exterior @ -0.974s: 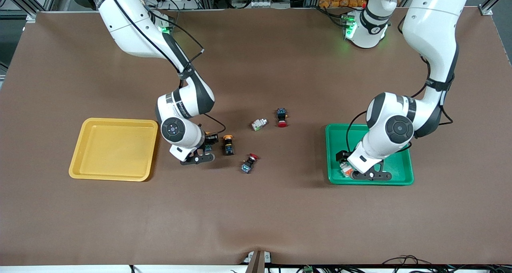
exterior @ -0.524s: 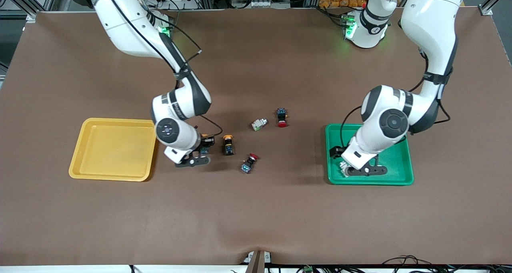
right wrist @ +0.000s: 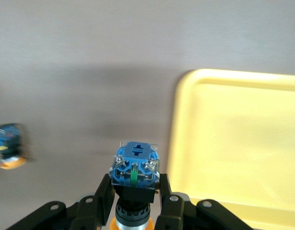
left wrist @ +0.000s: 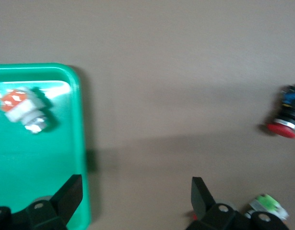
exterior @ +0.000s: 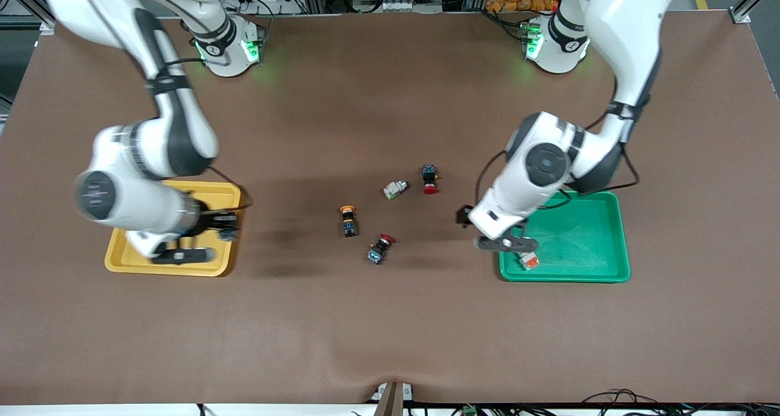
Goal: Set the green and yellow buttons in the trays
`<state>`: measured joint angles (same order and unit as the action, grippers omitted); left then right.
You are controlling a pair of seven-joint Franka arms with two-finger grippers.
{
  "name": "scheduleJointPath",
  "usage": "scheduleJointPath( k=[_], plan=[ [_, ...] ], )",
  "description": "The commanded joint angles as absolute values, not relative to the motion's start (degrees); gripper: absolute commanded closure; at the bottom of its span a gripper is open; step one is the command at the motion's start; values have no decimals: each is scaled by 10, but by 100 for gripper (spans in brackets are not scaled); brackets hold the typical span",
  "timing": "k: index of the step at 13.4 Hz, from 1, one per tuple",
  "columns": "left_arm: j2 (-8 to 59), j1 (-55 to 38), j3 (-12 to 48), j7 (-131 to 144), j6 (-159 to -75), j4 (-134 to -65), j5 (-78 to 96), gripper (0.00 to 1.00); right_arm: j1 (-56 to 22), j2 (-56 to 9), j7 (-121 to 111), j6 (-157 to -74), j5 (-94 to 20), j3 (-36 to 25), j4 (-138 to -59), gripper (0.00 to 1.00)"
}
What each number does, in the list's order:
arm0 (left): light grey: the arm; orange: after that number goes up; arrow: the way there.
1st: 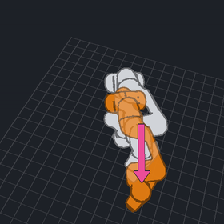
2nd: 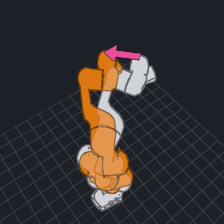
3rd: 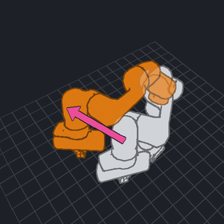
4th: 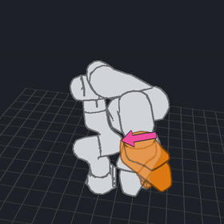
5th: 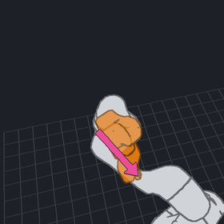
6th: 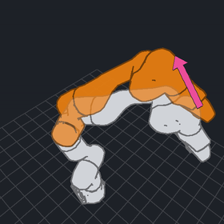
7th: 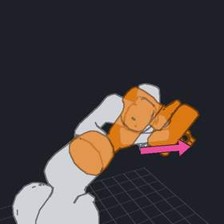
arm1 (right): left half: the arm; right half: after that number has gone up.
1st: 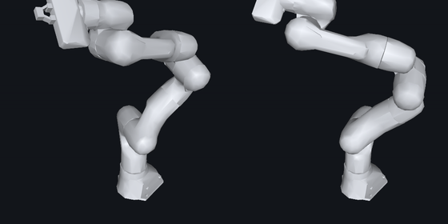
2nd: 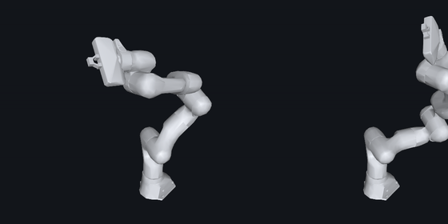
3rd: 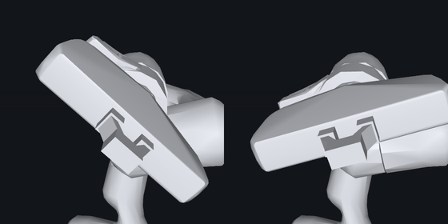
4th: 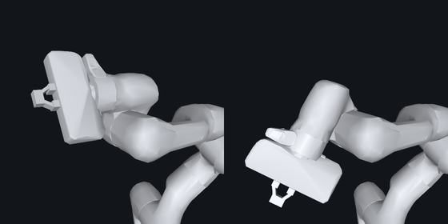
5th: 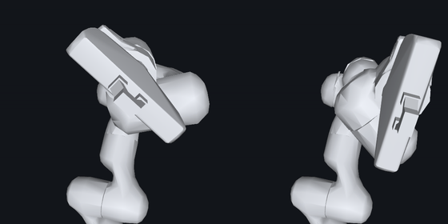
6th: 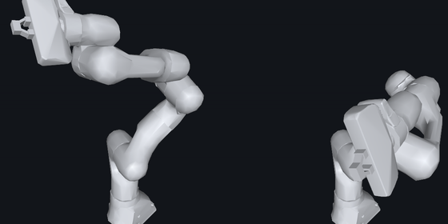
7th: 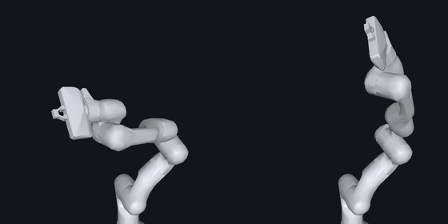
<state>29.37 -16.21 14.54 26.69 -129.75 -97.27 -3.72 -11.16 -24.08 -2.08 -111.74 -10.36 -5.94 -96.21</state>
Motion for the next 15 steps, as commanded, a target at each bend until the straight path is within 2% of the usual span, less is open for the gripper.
scheduleJointPath(
  k=[1,6,7,8,9,15],
  plan=[
    [302,-176,145,266,-1284,-953,-48,0,-36,-250,-110,-1116,-96,-47,-972,100],
    [359,-260,143,240,-1287,-896,-101,0,68,-307,-245,-1121,-75,-47,-971,100],
    [362,-274,143,240,-1288,-896,-125,0,75,-312,-258,-1122,-73,-47,-969,95],
    [364,-280,144,240,-1290,-897,-134,0,74,-312,-272,-1122,-63,-47,-964,43],
    [369,-286,144,239,-1293,-899,-137,0,75,-312,-272,-1122,-62,-46,-961,0],
    [392,-330,145,247,-1324,-900,-136,0,42,-307,-268,-1115,-67,-40,-899,0]
  ],
)
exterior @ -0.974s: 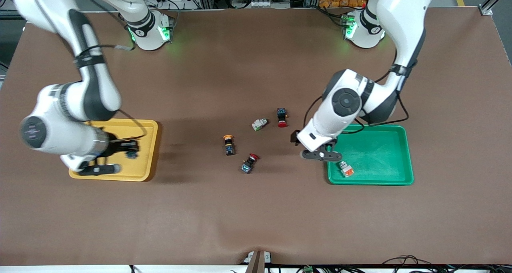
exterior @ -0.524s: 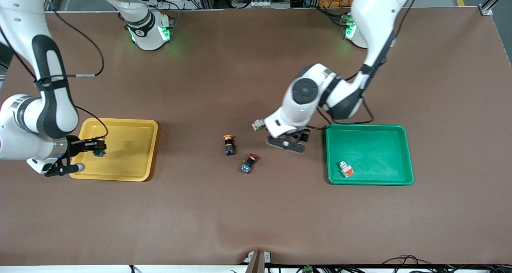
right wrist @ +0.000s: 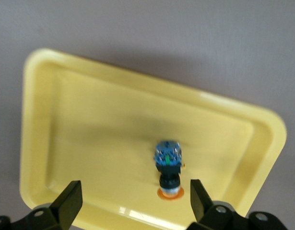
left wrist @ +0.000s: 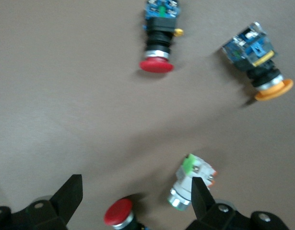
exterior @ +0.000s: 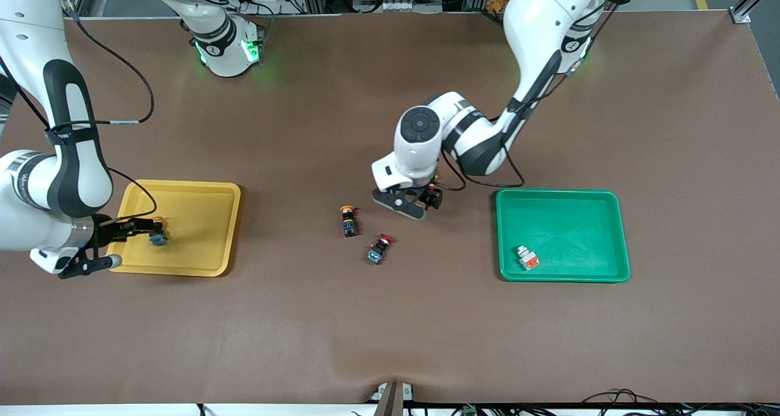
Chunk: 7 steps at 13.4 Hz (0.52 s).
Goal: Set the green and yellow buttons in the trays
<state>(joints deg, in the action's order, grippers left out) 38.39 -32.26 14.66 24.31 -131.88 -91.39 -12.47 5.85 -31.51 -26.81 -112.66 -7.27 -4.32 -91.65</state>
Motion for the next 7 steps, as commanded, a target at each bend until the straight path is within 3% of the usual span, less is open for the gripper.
scheduleJointPath(
  k=[1,7],
  plan=[
    [393,-337,145,250,-1330,-901,-131,0,32,-307,-266,-1116,-69,-40,-896,0],
    [396,-379,143,258,-1355,-942,-134,0,-73,-303,-111,-1115,-86,-39,-899,0]
  ],
)
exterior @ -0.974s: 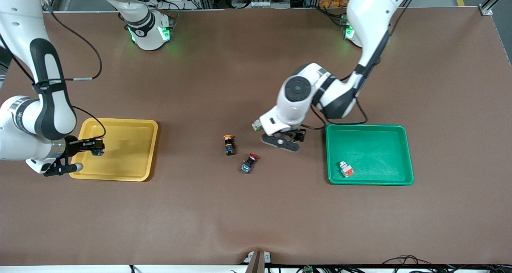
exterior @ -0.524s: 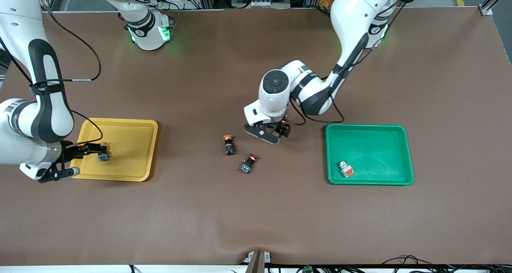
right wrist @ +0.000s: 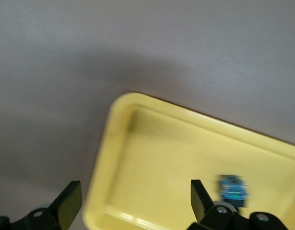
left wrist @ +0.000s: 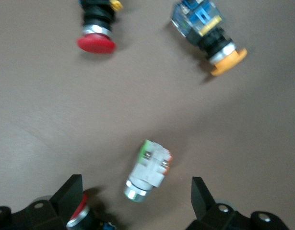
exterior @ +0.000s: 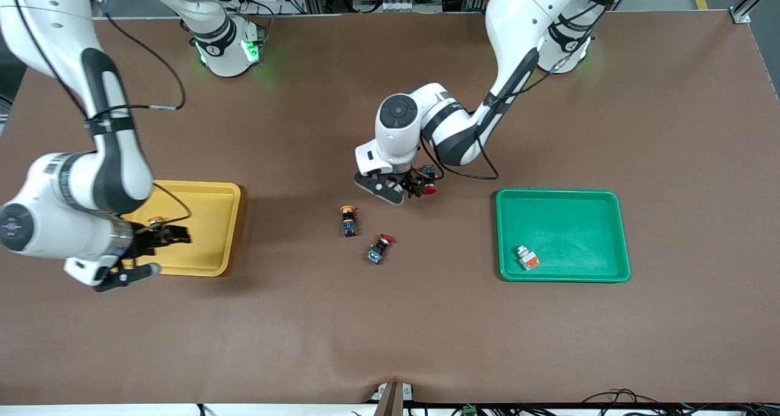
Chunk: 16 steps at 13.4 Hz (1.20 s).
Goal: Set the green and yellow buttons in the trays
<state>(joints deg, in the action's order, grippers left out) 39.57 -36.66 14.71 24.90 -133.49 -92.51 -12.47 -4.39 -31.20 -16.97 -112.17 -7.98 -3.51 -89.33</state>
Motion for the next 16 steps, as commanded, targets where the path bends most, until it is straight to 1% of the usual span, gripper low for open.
scheduleJointPath(
  k=[1,4,8,9,10,11,12,14,16],
  plan=[
    [396,-380,143,257,-1360,-947,-135,0,-85,-302,-79,-1115,-92,-36,-900,0],
    [405,-381,142,257,-1389,-957,-143,0,-121,-303,28,-1117,-139,-33,-900,0],
    [425,-374,139,257,-1414,-958,-182,0,-155,-306,121,-1125,-170,-33,-896,0],
    [432,-374,139,257,-1422,-957,-182,11,-163,-309,125,-1136,-179,-33,-896,0],
    [433,-375,138,258,-1424,-959,-182,26,-164,-311,127,-1154,-185,-33,-897,0],
    [432,-376,138,258,-1424,-962,-183,47,-168,-313,137,-1158,-185,-33,-898,0],
    [429,-373,139,264,-1423,-965,-181,98,-176,-314,151,-1158,-185,-33,-898,0],
    [410,-366,140,274,-1417,-970,-176,100,-196,-313,182,-1160,-185,-33,-899,0],
    [389,-346,143,280,-1385,-966,-173,100,-210,-316,199,-1168,-185,-33,-900,0]
  ],
)
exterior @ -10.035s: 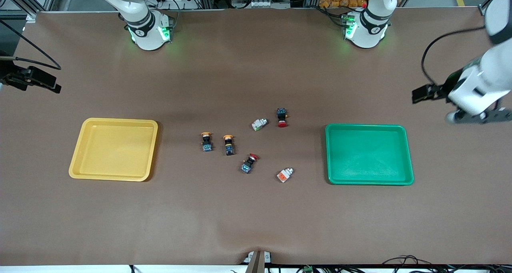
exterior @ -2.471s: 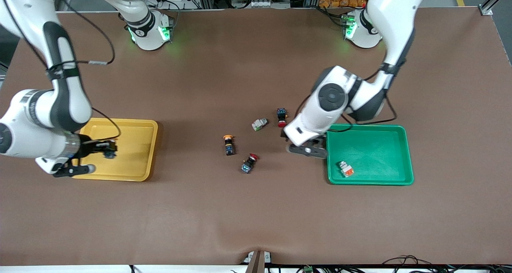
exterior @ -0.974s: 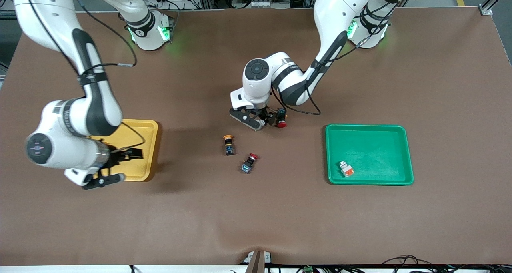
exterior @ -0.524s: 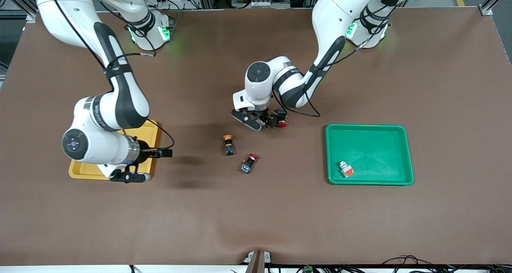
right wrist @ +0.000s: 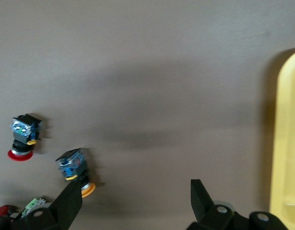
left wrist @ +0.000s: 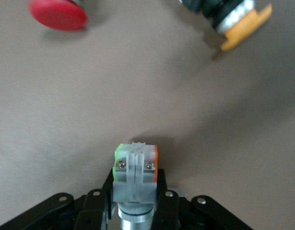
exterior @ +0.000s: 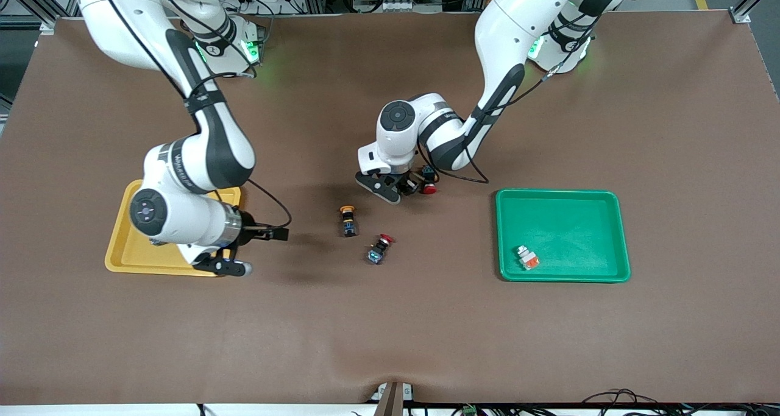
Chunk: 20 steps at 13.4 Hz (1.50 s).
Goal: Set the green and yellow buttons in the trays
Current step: 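Grasp the second white switch while the right gripper grasps a blue switch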
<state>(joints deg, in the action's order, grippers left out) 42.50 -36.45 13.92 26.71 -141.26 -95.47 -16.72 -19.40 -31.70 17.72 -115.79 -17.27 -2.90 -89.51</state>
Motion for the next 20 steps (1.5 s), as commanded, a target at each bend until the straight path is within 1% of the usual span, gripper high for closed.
scheduleJointPath(
  k=[1,3,5,6,7,8,10,13,15,16,17,18,19,20],
  plan=[
    [372,-338,143,287,-1369,-966,-162,100,-219,-323,211,-1176,-185,-33,-898,0],
    [333,-319,142,307,-1315,-966,-121,100,-245,-343,213,-1209,-186,-33,-897,0],
    [299,-264,145,302,-1255,-966,-120,100,-277,-367,222,-1251,-185,-34,-897,0],
    [290,-241,143,298,-1239,-964,-120,100,-292,-375,250,-1271,-185,-34,-897,0],
    [282,-198,144,292,-1230,-966,-120,100,-312,-381,271,-1286,-178,-34,-897,0],
    [280,-164,144,268,-1222,-967,-120,100,-330,-389,278,-1293,-176,-35,-897,0],
    [282,-115,142,256,-1215,-969,-123,100,-341,-407,270,-1317,-174,-35,-895,0],
    [294,-35,143,249,-1216,-969,-127,100,-367,-433,272,-1350,-115,-35,-896,0],
    [312,-15,140,249,-1216,-969,-127,100,-367,-436,272,-1358,-112,-35,-896,0],
    [327,0,139,250,-1220,-969,-127,100,-368,-439,273,-1359,-112,-35,-896,8],
    [339,15,140,250,-1225,-969,-128,100,-368,-439,272,-1360,-112,-35,-896,62],
    [351,22,139,249,-1235,-969,-128,100,-368,-439,273,-1361,-112,-35,-897,89],
    [364,20,139,250,-1242,-966,-128,100,-367,-439,273,-1364,-112,-35,-898,100],
    [375,21,139,250,-1256,-967,-128,100,-367,-439,272,-1364,-112,-35,-898,100]
  ],
)
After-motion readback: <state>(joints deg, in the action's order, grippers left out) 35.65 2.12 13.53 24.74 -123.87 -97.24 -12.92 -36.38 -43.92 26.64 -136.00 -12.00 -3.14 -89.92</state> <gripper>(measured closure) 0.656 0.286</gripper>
